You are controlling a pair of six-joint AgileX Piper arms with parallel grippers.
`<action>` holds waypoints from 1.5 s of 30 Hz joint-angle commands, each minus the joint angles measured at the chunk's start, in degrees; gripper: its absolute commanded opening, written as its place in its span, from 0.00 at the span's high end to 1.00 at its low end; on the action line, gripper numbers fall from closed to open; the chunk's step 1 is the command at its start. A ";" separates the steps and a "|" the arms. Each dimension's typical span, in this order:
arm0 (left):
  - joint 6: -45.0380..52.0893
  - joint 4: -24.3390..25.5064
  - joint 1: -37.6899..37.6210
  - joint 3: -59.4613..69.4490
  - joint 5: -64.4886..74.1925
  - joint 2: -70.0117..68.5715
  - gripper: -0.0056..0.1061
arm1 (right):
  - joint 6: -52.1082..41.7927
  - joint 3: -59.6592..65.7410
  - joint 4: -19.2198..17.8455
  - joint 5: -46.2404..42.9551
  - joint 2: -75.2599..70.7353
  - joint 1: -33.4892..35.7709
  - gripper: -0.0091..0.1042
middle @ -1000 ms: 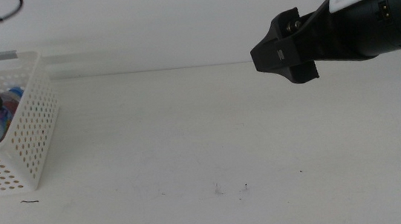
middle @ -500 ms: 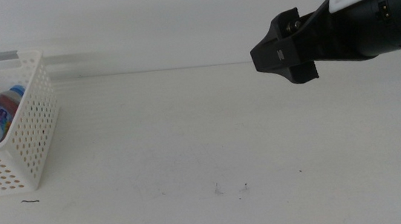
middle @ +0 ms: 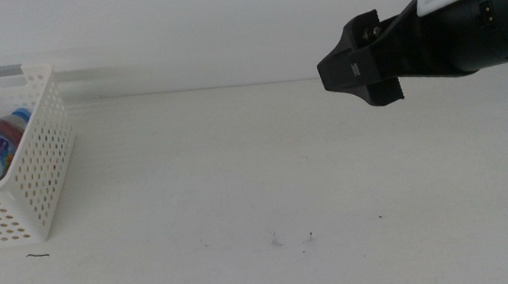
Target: Use arms to grab the bottles and put them into the dustbin to the left of the table.
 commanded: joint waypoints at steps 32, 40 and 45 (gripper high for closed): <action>0.17 2.61 -0.45 20.38 -12.89 -8.91 0.11 | -0.44 6.17 0.79 -7.15 -4.62 -2.19 0.12; 0.17 2.61 -0.45 20.38 -12.89 -8.91 0.11 | -0.44 19.20 1.32 -21.78 -14.12 -14.39 0.12; 0.17 2.60 -0.45 20.64 -12.99 -9.03 0.11 | -0.44 30.69 4.82 -32.16 -23.55 -23.27 0.12</action>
